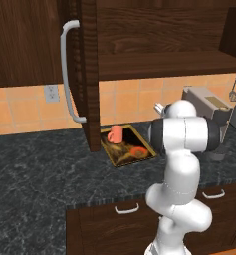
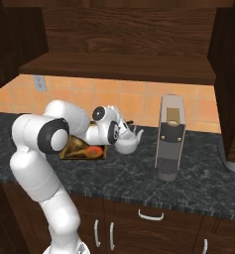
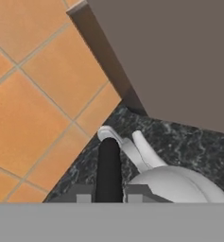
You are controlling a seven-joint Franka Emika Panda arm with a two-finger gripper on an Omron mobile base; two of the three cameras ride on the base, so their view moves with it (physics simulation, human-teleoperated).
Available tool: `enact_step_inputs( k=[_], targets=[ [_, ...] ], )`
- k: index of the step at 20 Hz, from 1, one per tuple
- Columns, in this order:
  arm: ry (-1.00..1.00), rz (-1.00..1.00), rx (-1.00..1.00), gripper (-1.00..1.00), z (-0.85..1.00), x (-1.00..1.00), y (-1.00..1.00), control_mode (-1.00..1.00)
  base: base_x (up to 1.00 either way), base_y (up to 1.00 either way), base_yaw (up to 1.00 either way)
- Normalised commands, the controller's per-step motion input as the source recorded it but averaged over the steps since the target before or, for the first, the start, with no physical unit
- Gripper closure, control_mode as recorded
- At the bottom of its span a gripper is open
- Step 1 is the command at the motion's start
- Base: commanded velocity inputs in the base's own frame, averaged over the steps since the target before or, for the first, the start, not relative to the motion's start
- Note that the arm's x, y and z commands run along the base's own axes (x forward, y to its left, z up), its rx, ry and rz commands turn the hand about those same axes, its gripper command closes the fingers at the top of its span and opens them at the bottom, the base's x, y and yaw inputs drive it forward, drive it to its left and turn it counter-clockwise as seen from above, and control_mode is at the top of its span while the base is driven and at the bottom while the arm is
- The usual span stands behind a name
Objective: Pick the kettle from the counter and place it on the tray. Then pick the mug from the cabinet and place it on the tray. Then close the cabinet doors.
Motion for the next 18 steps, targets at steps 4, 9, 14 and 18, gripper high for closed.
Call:
enact_step_inputs(
  k=[4, 9, 14, 18],
  targets=[
    [-0.03, 0.00, 0.02, 1.00, -0.12, -0.39, 0.00, -1.00, 0.00, 0.00, 0.00],
    [-0.22, 0.00, 0.04, 1.00, 0.12, -0.71, 0.02, -1.00, 0.00, 0.00, 0.00],
    [-0.08, 0.00, 0.00, 1.00, 0.52, -0.39, 0.24, -1.00, 0.00, 0.00, 0.00],
    [0.08, -0.03, -0.05, 1.00, 0.76, -0.02, 0.11, -1.00, 0.00, 0.00, 0.00]
  ],
)
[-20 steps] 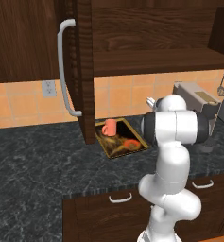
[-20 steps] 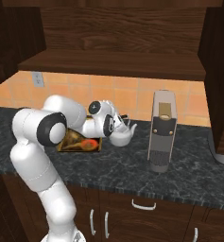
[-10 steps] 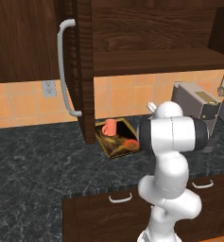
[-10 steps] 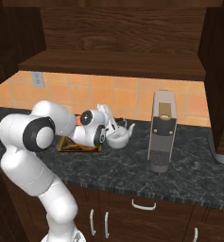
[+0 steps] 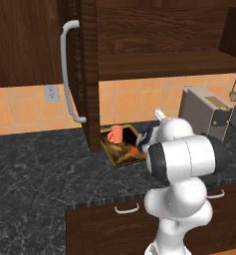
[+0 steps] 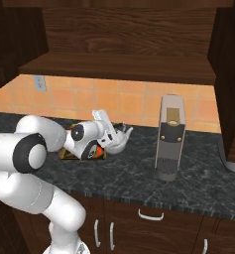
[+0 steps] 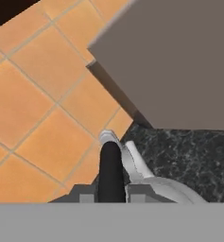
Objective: Pick the kettle from the counter and place it on the tray. Then pick the mug from the cabinet and place it on the tray. Then close the cabinet doors.
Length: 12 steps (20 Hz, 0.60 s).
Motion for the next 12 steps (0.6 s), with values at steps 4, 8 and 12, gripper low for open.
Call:
enact_step_inputs(
  k=[4, 8, 12],
  targets=[
    [0.24, -0.05, -0.05, 1.00, 0.36, -0.02, 0.02, -1.00, 0.00, 0.00, 0.00],
    [0.19, 0.00, 0.00, 1.00, 0.06, -0.36, 0.12, -1.00, 0.00, 0.00, 0.00],
    [0.03, 0.00, -0.06, 1.00, 0.25, -0.21, 0.45, -1.00, 0.00, 0.00, 0.00]
  ],
)
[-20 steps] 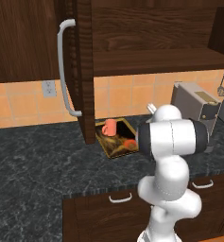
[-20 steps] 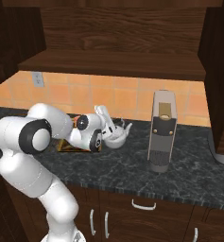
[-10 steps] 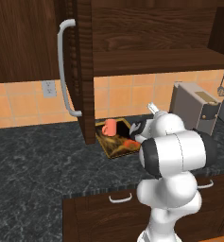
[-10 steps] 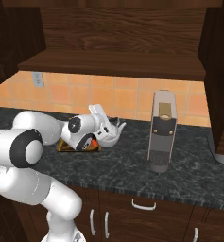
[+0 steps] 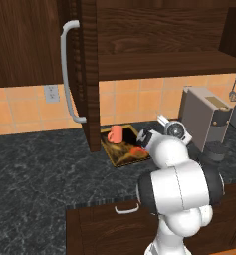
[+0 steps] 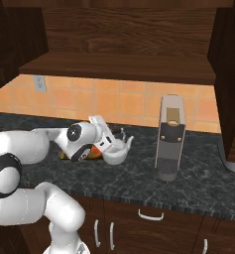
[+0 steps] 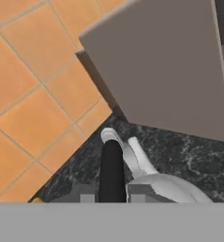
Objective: Pick the kettle from the counter and place it on the tray. Then pick the mug from the cabinet and place it on the tray. Then close the cabinet doors.
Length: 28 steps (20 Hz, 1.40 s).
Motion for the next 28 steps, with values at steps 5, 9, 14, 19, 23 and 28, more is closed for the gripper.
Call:
enact_step_inputs(
  k=[5, 9, 14, 19, 23, 28],
  targets=[
    [0.16, 0.01, -0.08, 1.00, 0.53, 0.05, 0.60, -1.00, 0.00, 0.00, 0.00],
    [0.24, 0.01, 0.00, 1.00, 0.39, 0.17, 0.31, -1.00, 0.00, 0.00, 0.00],
    [0.13, 0.00, 0.00, 1.00, -0.03, 0.40, 0.48, -1.00, 0.00, 0.00, 0.00],
    [0.00, 0.00, 0.00, 1.00, -0.26, 0.29, 0.32, -1.00, 0.00, 0.00, 0.00],
    [-0.01, 0.02, 0.00, 1.00, -0.37, 0.08, 0.11, -1.00, 0.00, 0.00, 0.00],
    [0.00, 0.02, 0.00, 1.00, -0.21, 0.22, 0.12, -1.00, 0.00, 0.00, 0.00]
  ],
)
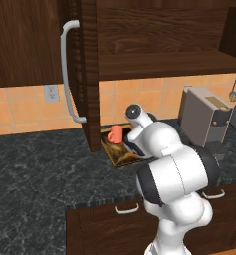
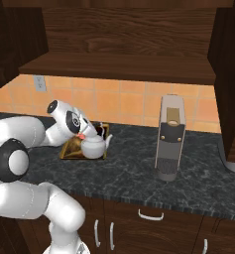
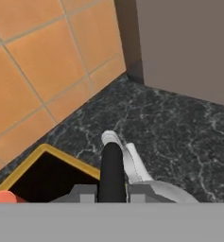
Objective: Pick the kettle from the counter and place it on the tray. Then pick the mug from the cabinet and place it on the tray. Then close the cabinet doors.
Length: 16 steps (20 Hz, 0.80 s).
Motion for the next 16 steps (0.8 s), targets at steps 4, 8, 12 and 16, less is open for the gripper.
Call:
enact_step_inputs(
  k=[4, 8, 12, 16],
  targets=[
    [0.00, 0.02, 0.00, 1.00, -0.19, 0.12, 0.14, -1.00, 0.00, 0.00, 0.00],
    [0.00, 0.04, 0.00, 1.00, -0.13, 0.24, 0.19, -1.00, 0.00, 0.00, 0.00],
    [0.00, 0.07, 0.02, 1.00, -0.13, 0.27, 0.02, -1.00, 0.00, 0.00, 0.00],
    [-0.01, 0.09, 0.03, 1.00, -0.01, 0.05, 0.02, -1.00, 0.00, 0.00, 0.00]
  ],
)
